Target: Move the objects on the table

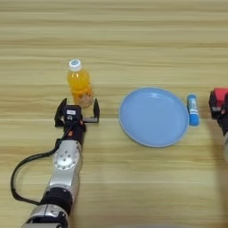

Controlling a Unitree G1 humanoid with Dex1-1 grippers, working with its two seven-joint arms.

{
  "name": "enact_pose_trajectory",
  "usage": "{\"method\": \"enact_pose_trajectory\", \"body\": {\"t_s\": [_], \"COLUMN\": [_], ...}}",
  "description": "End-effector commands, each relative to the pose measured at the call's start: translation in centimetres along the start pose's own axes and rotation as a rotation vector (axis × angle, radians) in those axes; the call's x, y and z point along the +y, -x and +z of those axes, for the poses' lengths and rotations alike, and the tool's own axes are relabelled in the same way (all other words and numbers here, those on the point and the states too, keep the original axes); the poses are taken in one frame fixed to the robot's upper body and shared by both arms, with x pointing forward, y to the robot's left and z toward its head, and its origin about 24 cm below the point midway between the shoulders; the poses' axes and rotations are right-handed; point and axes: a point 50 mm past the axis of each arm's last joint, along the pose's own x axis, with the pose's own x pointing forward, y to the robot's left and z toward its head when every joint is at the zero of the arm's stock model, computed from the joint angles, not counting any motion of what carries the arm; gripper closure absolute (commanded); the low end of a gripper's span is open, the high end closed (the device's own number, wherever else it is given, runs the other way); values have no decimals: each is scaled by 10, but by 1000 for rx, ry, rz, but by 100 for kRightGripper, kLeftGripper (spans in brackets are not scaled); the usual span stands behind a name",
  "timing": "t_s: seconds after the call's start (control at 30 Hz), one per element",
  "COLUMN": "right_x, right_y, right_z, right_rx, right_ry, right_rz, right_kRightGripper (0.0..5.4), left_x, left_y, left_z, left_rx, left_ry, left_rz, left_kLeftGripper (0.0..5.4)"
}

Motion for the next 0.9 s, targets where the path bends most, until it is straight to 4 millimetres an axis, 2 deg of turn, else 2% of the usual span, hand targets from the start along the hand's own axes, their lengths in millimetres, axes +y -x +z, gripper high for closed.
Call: {"method": "enact_pose_trajectory", "body": {"t_s": [0.03,0.2,0.53,0.9], "right_x": [9,29,79,109], "right_y": [5,6,1,7], "right_z": [14,21,16,-2], "right_rx": [-32,-44,-24,44], "right_ry": [4,2,6,-41], "right_rz": [18,83,260,412], "right_kRightGripper": [312,312,312,312], "left_x": [0,1,-1,-2], "left_y": [3,2,3,3], "left_z": [-5,-5,-5,-6], "left_rx": [28,27,28,30], "left_ry": [-1,-2,-2,-1], "left_rz": [5,4,1,0], "left_kLeftGripper": [0,0,0,0]}}
